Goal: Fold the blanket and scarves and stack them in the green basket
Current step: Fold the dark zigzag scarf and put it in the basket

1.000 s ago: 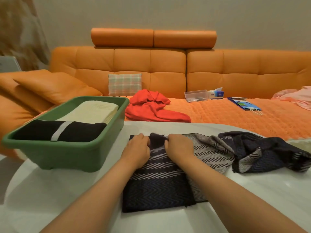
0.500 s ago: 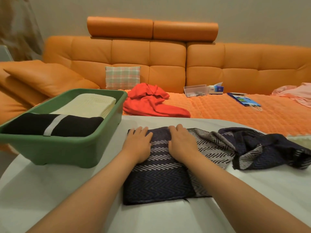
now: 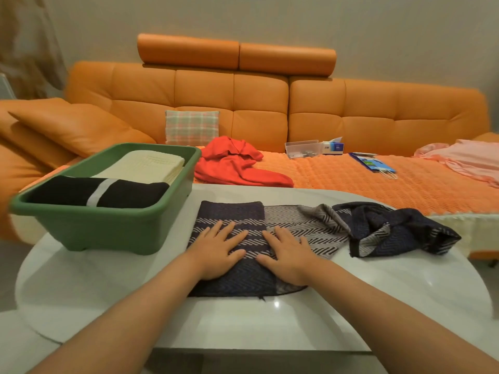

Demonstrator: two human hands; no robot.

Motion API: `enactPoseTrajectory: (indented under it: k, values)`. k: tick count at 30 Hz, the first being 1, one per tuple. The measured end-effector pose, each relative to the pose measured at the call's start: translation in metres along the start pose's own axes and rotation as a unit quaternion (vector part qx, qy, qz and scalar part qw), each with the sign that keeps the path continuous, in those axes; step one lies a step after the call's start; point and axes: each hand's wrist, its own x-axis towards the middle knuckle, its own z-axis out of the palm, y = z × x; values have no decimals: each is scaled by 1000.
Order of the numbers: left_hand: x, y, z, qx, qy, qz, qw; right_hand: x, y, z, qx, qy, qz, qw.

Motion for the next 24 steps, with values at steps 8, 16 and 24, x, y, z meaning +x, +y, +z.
enactPoseTrajectory:
  k: [8,16,24]
  values:
    - [-3,-44,-18,5,-33,-53,998,-15,-16,-33,221,61,-93,969]
    - [14,82,-47,-82,162,122,976,-32,99,-64,108,149,92,979]
    - [95,157,-51,-63,191,129,971,-22,163,-56,-48,142,169,974]
